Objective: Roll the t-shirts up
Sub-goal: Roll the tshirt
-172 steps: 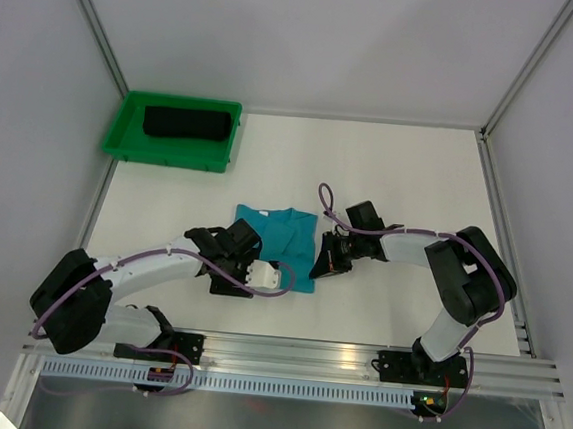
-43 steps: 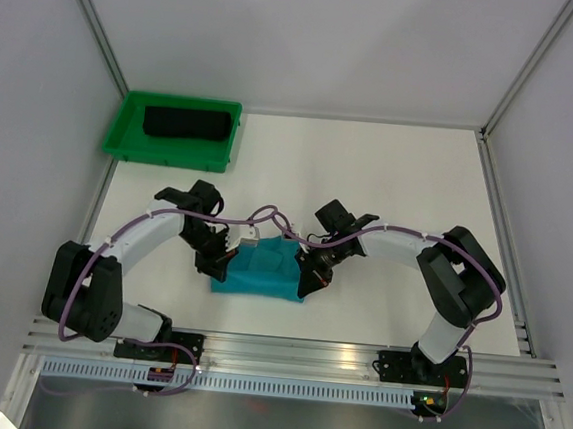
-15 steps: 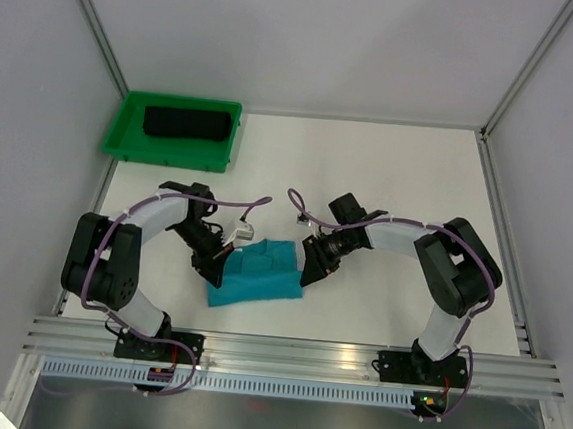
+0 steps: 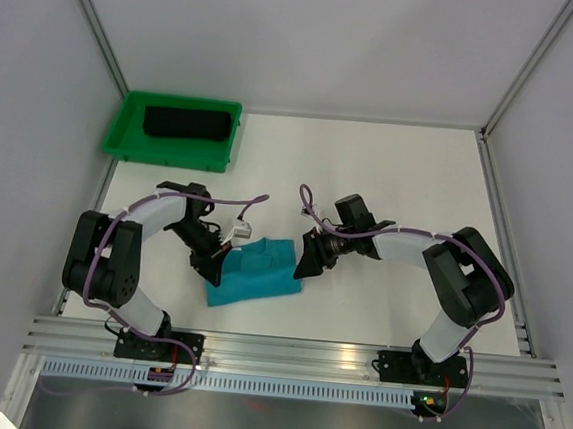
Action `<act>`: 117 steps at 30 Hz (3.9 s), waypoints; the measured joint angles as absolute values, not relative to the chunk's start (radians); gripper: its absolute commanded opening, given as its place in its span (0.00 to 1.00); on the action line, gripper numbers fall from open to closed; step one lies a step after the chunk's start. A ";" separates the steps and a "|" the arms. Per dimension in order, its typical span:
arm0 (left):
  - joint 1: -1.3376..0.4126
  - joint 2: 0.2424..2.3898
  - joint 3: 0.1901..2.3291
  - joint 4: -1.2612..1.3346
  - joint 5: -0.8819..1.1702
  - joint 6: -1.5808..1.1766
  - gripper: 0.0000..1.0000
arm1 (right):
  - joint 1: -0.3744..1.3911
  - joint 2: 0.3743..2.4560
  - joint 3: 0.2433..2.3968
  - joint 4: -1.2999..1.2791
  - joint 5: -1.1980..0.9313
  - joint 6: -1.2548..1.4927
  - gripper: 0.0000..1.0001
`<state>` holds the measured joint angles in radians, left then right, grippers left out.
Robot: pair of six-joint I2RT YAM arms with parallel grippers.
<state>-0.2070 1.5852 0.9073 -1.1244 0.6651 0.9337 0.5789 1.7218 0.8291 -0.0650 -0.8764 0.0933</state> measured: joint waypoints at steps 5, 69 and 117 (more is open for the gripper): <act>-0.173 1.595 0.886 -1.115 0.666 0.951 0.04 | 0.584 1.710 0.815 0.007 -0.863 0.118 0.31; -0.179 1.587 0.880 -1.040 0.660 0.895 0.10 | 0.593 1.674 0.761 -0.082 -0.916 0.352 0.00; -0.687 1.177 0.646 -0.753 0.157 0.880 0.61 | 0.532 1.817 0.838 -0.099 -0.752 0.397 0.00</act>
